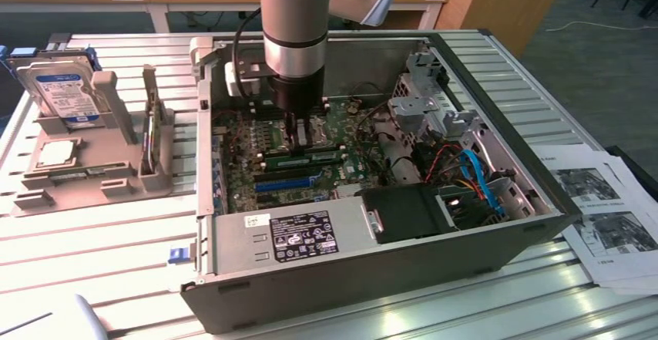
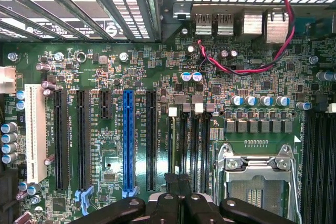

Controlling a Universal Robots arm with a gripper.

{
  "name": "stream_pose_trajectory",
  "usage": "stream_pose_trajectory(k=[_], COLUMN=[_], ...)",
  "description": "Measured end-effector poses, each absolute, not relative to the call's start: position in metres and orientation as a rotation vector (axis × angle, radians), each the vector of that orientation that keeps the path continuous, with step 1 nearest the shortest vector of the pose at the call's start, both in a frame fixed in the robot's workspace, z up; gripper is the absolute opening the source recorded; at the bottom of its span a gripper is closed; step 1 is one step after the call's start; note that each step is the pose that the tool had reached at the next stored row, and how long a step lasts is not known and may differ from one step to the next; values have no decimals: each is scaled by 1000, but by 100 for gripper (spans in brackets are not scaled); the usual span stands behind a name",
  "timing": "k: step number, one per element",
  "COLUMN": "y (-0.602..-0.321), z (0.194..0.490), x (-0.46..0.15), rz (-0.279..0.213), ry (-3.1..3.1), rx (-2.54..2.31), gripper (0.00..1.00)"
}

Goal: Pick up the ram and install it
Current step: 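Press down the ram until it locks into place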

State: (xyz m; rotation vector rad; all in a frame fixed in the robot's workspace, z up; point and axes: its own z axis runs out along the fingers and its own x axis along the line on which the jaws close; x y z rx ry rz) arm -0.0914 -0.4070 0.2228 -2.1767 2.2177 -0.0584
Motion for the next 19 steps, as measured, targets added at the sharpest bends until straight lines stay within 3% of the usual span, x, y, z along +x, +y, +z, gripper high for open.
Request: stream_pose_trajectory(k=[19], y=[-407], z=[235], x=[-91], rz=[-54], ry=[2220], rx=[-2179], gripper=[10])
